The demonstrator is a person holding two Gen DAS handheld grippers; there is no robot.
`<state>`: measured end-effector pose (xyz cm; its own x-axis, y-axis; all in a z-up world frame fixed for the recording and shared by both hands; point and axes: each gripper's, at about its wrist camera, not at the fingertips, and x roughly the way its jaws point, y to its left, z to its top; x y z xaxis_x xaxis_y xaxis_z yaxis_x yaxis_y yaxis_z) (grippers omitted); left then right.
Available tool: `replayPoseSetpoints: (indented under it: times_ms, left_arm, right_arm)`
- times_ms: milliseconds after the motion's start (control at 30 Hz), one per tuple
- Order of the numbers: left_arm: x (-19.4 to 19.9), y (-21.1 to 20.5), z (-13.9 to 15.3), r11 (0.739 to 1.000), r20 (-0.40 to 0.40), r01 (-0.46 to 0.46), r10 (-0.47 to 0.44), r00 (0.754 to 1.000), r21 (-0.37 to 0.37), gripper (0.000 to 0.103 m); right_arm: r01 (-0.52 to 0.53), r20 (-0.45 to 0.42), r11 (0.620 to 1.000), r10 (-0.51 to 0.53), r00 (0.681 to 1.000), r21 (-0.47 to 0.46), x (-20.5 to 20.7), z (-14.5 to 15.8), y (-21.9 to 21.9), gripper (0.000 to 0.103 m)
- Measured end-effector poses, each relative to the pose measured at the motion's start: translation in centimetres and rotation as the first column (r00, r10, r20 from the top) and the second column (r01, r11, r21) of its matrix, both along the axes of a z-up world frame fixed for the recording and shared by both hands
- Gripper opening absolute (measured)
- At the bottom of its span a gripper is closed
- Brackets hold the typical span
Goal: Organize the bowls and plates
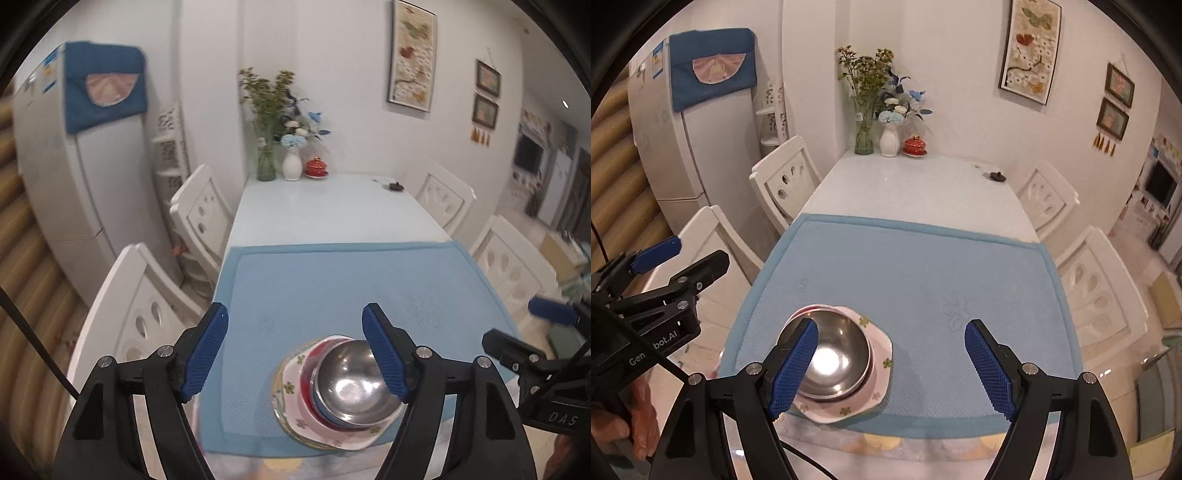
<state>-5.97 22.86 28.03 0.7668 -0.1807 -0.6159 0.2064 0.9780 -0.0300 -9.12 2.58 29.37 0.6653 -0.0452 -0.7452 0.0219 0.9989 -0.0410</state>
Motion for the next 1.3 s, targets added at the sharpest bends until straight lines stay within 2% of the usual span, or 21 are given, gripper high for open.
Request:
replayPoseSetpoints:
  times_ms: [100,267,367,433,667,767,900,1100,1300]
  left_arm:
    - [-1.5,-0.9,0.4,1.0,-0.02,-0.006,0.005,1.0,-0.023,0.074]
    - [-3.9,-2.8,0.3,0.999,-0.046,-0.041,0.041,0.998,-0.01,0.074]
    - [-5.6,-3.7,0.1,0.998,-0.049,-0.063,0.064,0.997,0.033,0.08]
    - [-6.8,-4.4,0.0,0.991,-0.029,-0.099,0.102,0.994,0.092,0.081]
    - [-8.6,-5.3,-0.8,0.977,-0.052,-0.113,0.125,0.991,0.182,0.082]
    - [-8.4,-5.9,-1.2,0.969,-0.065,-0.115,0.132,0.989,0.22,0.082]
    - [-8.2,-6.4,-0.9,0.98,-0.076,-0.085,0.1,0.992,0.182,0.082]
    - [-5.8,-6.9,-0.9,0.984,-0.097,-0.054,0.071,0.993,0.168,0.082]
    - [-3.5,-7.6,-1.3,0.982,-0.104,-0.034,0.054,0.993,0.186,0.082]
  right_arm:
    - [0.001,-0.022,0.999,0.0,1.0,0.04,-1.3,0.5,-1.1,0.08]
    - [0.017,-0.027,0.999,-0.016,0.999,0.04,-4.2,0.6,-2.7,0.08]
    - [0.02,-0.031,0.998,-0.019,0.999,0.062,-5.8,0.6,-3.4,0.08]
    - [0.025,-0.033,0.997,-0.023,0.999,0.077,-6.7,0.5,-3.8,0.08]
    - [0.046,-0.064,0.992,-0.039,0.997,0.114,-8.5,-0.3,-4.5,0.08]
    - [0.054,-0.074,0.99,-0.045,0.996,0.132,-8.5,-0.6,-4.7,0.08]
    - [0.064,-0.074,0.989,-0.055,0.996,0.131,-8.0,-0.6,-4.7,0.08]
    - [0.102,-0.077,0.987,-0.093,0.993,0.125,-6.3,-0.7,-5.3,0.08]
    - [0.136,-0.097,0.984,-0.125,0.987,0.116,-4.1,-1.4,-5.8,0.08]
